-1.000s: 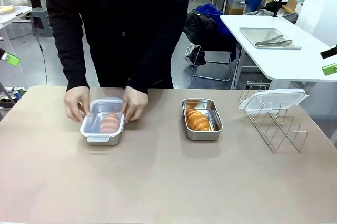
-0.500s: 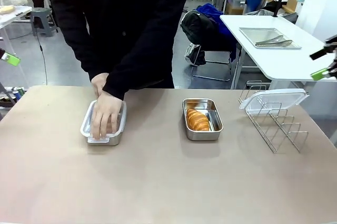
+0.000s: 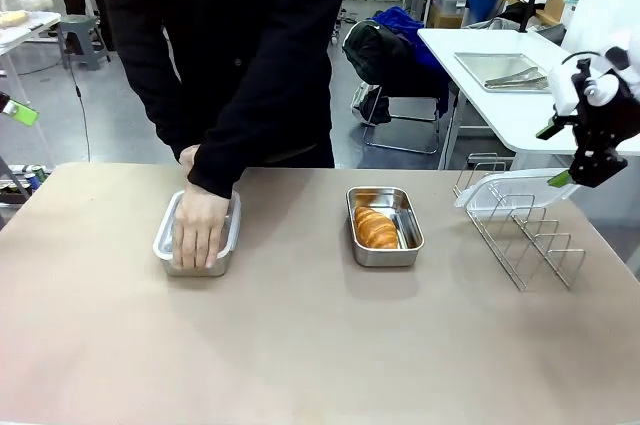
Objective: Place the bread in airtight containers.
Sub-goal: Pick up one Airtight Container lid and hand it to the human.
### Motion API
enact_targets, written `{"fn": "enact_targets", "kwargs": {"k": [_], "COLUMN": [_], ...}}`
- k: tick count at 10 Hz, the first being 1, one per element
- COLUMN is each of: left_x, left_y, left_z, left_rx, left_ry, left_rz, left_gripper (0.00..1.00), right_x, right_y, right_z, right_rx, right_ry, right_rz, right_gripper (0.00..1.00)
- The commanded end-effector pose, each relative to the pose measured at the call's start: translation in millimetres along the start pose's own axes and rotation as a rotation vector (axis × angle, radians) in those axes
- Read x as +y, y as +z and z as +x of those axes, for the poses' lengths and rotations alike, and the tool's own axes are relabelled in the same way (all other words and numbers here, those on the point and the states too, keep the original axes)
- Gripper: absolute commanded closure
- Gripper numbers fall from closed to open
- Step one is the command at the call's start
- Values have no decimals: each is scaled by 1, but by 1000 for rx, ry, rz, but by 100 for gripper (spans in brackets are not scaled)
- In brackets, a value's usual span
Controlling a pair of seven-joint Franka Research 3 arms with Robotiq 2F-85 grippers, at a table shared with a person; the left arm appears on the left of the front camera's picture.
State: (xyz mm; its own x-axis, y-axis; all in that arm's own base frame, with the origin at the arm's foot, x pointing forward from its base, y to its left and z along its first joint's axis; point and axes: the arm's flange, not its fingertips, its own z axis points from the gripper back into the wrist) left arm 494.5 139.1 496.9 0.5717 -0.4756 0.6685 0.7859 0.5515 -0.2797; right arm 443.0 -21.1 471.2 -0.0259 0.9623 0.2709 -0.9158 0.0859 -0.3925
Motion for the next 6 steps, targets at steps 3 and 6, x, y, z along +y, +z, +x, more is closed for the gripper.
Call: {"fn": "enact_targets", "kwargs": {"k": [3, 6], "left_x": [-3, -3], "left_y": [0, 0], "left_z": [1, 1], "left_rx": [9, 9], "left_ry": [-10, -10], "left_rz": [-1, -1], "left_gripper": [0, 0], "right_x": [-8, -20], "right_y": [-42, -64], "right_z": [-1, 0], "right_rx": [104, 149], "right_ry": [101, 110], "right_rz": [-27, 0], "right_gripper": [0, 0]}}
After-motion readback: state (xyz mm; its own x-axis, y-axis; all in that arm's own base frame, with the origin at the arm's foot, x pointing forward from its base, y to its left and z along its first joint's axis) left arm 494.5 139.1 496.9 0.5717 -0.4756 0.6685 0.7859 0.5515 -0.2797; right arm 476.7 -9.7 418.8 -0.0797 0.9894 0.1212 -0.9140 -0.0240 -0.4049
